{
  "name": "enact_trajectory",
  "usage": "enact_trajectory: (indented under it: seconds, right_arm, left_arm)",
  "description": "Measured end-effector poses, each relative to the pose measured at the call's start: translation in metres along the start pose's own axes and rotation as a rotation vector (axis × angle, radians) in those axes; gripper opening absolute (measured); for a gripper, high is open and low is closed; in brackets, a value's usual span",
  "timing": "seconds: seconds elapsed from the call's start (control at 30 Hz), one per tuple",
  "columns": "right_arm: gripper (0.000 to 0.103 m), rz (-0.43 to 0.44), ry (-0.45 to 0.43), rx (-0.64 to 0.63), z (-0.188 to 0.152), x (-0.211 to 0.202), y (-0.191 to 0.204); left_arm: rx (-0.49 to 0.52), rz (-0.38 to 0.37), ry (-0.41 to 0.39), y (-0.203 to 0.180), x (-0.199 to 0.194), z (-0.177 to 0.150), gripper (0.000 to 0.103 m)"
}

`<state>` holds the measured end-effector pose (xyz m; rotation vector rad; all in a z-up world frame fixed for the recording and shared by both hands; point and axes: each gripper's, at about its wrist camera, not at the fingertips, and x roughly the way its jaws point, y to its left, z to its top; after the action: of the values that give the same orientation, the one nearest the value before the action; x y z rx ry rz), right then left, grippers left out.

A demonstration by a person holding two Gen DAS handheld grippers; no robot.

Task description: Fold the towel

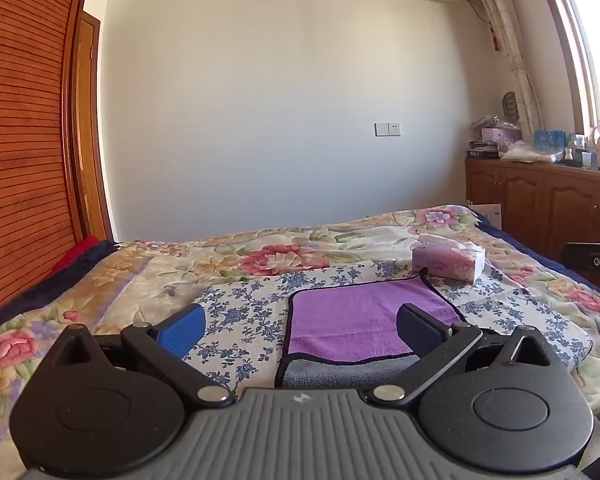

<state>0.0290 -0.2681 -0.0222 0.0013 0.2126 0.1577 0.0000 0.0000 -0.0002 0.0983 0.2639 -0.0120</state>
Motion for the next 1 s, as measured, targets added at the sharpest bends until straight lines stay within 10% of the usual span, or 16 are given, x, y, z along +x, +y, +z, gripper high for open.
enact_trajectory:
  seconds: [1.0]
  right_arm:
    - [0.103,0.0,-0.007,-0.003,-0.0007,-0.0003,-0.0001]
  left_arm:
    - [0.009,0.007,0.0,0.0,0.0029,-0.0029,0.103]
